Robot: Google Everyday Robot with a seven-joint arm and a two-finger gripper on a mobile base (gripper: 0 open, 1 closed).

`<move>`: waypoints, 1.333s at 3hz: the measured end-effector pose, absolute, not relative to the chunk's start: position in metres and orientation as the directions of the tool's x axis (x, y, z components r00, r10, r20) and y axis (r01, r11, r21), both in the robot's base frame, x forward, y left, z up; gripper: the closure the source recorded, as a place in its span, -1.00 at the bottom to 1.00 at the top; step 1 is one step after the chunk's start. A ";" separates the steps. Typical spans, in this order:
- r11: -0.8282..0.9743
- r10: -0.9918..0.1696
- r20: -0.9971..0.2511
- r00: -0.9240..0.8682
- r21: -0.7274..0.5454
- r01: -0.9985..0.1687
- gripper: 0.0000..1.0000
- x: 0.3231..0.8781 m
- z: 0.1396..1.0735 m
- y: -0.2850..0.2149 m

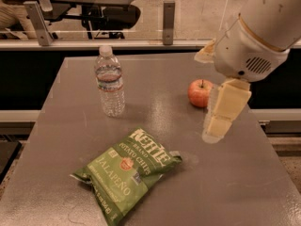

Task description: Move green jalapeno chip bag near water bottle

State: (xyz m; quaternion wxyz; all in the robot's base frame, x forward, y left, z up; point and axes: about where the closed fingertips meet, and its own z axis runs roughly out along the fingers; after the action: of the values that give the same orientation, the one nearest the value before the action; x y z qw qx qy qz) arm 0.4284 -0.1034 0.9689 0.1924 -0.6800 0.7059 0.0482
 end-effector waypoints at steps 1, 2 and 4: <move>-0.035 -0.935 -0.339 0.104 -0.201 -0.979 -1.00 0.411 0.949 -0.052; -0.138 -0.926 -0.323 0.197 -0.196 -0.971 -1.00 0.387 0.924 -0.014; -0.261 -0.920 -0.252 0.299 -0.176 -0.949 -1.00 0.373 0.865 0.019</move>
Offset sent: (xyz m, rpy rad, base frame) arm -0.0745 0.1348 -0.0975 -0.0464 0.0441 0.3568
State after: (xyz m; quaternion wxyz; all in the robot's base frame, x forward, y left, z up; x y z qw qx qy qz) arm 0.3729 0.0191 0.8650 0.1475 -0.7925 0.5898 0.0494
